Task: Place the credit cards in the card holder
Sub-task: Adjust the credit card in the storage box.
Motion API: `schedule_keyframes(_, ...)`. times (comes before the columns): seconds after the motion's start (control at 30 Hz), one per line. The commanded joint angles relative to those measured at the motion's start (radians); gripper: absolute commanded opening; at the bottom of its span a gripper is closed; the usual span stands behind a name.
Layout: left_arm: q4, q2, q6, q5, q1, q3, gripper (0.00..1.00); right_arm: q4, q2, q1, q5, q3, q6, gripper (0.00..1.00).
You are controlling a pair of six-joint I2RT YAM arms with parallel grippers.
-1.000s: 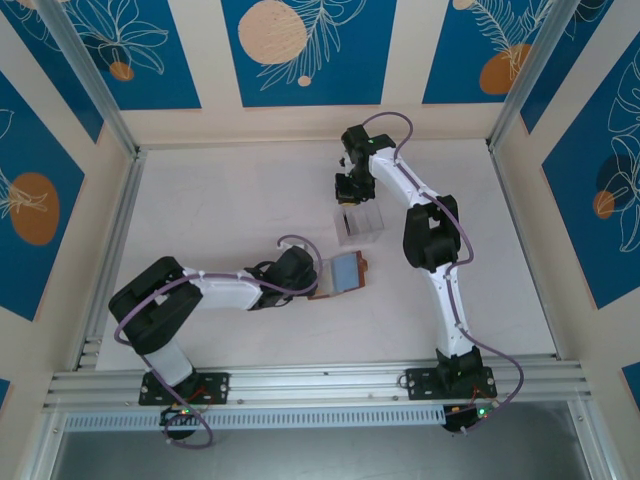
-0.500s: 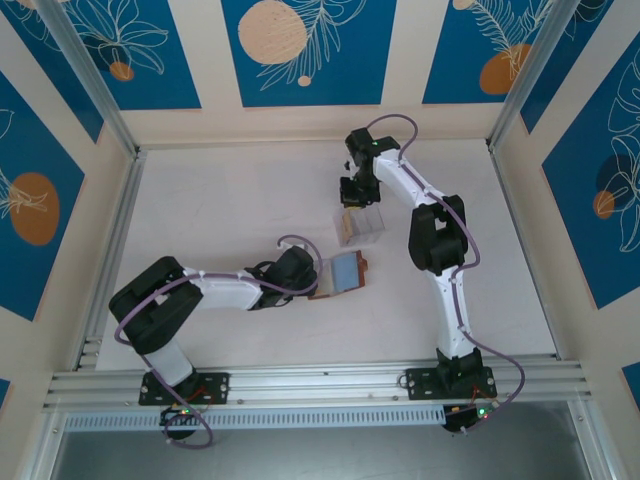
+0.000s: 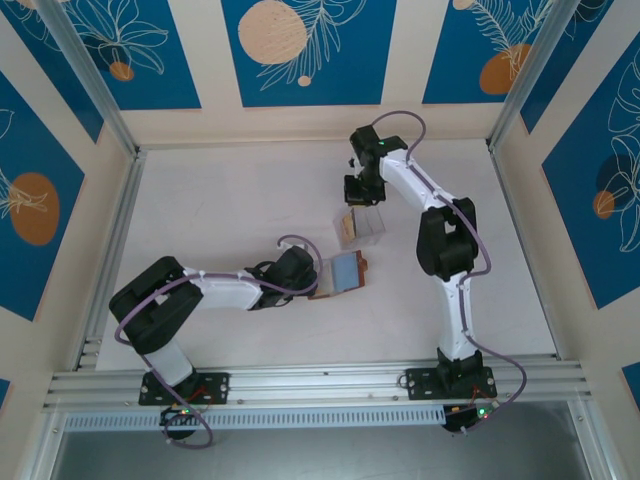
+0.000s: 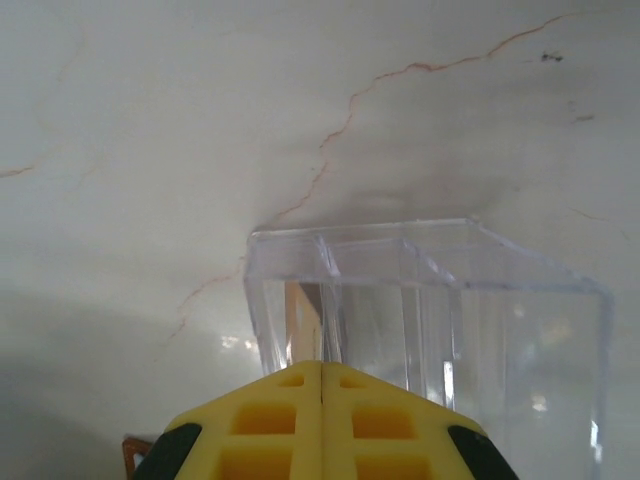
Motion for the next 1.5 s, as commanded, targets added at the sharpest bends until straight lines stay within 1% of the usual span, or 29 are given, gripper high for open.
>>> schedule_keyframes(0.0, -0.12, 0.079, -0.007, 0.058, -0.006, -0.029, 0.22, 0.004, -0.072, -0.01, 0.014, -0.024, 0.008, 0.0)
schedule_keyframes(0.2, -0.122, 0.077, -0.006, 0.058, -0.006, -0.03, 0.22, 0.012, -0.14, -0.031, 0.045, -0.063, 0.011, 0.0)
schedule_keyframes(0.47, -0.124, 0.075, -0.005, 0.061, -0.006, -0.03, 0.22, 0.016, -0.211, -0.084, 0.071, -0.095, 0.001, 0.0)
schedule_keyframes(0.53, -0.123, 0.077, -0.005, 0.062, -0.006, -0.029, 0.22, 0.018, -0.206, -0.085, 0.079, -0.1, -0.005, 0.0)
schedule_keyframes(0.63, -0.122, 0.077, -0.006, 0.062, -0.006, -0.03, 0.22, 0.036, -0.194, -0.085, 0.058, -0.111, -0.009, 0.0)
schedule_keyframes(0.97, -0.131, 0.072, -0.007, 0.056, -0.006, -0.03, 0.22, 0.048, -0.118, -0.051, 0.044, -0.07, -0.024, 0.0)
schedule_keyframes(1.47, -0.138, 0.077, -0.006, 0.056, -0.005, -0.019, 0.22, 0.104, -0.094, -0.033, 0.041, -0.133, -0.036, 0.0)
